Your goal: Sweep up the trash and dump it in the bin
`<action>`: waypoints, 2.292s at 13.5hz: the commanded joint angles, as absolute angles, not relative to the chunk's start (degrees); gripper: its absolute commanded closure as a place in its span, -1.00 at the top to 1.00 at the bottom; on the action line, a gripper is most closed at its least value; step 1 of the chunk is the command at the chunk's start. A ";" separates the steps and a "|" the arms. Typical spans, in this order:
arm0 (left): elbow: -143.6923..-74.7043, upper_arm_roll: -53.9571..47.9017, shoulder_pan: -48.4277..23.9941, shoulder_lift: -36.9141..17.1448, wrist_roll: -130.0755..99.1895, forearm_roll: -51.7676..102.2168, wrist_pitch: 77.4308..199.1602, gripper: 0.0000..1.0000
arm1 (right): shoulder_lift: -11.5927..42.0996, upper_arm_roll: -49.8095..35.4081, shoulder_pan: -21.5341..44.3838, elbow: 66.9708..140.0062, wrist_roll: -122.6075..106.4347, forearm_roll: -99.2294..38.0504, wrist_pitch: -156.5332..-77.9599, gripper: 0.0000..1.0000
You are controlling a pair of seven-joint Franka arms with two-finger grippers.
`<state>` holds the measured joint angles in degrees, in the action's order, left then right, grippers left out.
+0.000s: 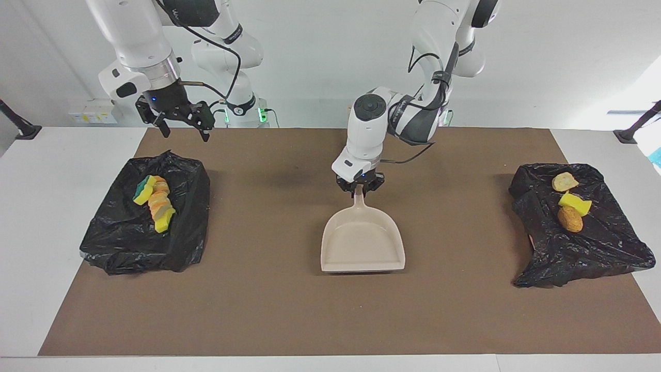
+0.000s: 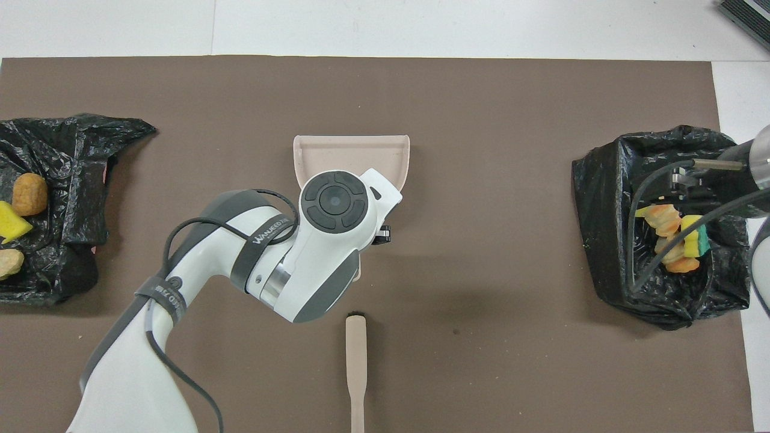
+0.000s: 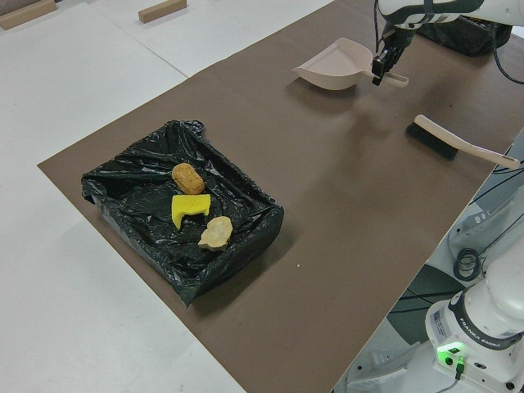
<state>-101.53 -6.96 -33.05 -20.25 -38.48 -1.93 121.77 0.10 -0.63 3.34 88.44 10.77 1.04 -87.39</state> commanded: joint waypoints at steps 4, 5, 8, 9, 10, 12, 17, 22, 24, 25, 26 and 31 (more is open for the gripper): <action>-101.69 -5.71 -32.26 -19.26 -39.99 0.35 121.92 1.00 | -0.26 -0.70 3.08 87.54 8.79 -0.18 -86.31 1.00; -101.69 -5.36 -31.91 -18.29 -39.90 0.35 120.86 1.00 | -0.35 -0.70 3.08 87.54 8.79 -0.18 -86.31 1.00; -100.99 -4.05 -29.02 -15.47 -39.20 0.18 117.43 1.00 | -0.35 -0.79 3.16 87.54 8.96 -0.61 -86.40 1.00; -100.55 -3.78 -27.09 -15.03 -38.76 0.09 117.33 1.00 | -0.35 -0.70 3.08 87.54 9.31 -1.75 -86.40 1.00; -100.29 -3.69 -25.33 -14.16 -38.41 0.09 117.07 1.00 | -0.35 -0.70 3.08 87.54 9.40 -1.93 -86.40 1.00; -98.36 -3.87 -20.76 -13.80 -37.45 0.09 116.02 1.00 | -0.35 -0.70 3.08 87.63 9.40 -1.93 -86.40 1.00; -95.02 -3.87 -12.93 -13.18 -25.51 0.35 111.89 1.00 | -0.44 -0.70 3.08 87.63 9.40 -1.93 -86.22 1.00; -91.94 -3.78 -6.69 -12.31 -10.57 0.35 104.96 1.00 | -0.44 -0.70 3.08 87.80 9.40 -1.93 -86.22 1.00; -91.41 -3.25 -5.20 -11.43 -5.82 0.44 102.58 1.00 | -1.14 -0.70 2.99 88.68 9.23 -1.93 -86.22 1.00; -91.49 -3.34 -3.97 -10.56 -3.89 0.44 101.87 1.00 | -1.14 -0.70 2.99 88.77 9.32 -1.93 -86.22 1.00; -91.41 -3.25 -3.00 -9.85 -0.39 0.35 100.91 1.00 | -1.14 -0.70 3.08 88.77 9.40 -1.93 -86.31 1.00; -91.58 -3.16 0.18 -5.55 8.70 0.35 99.40 1.00 | -1.14 -0.70 2.99 88.77 9.40 -1.93 -86.31 1.00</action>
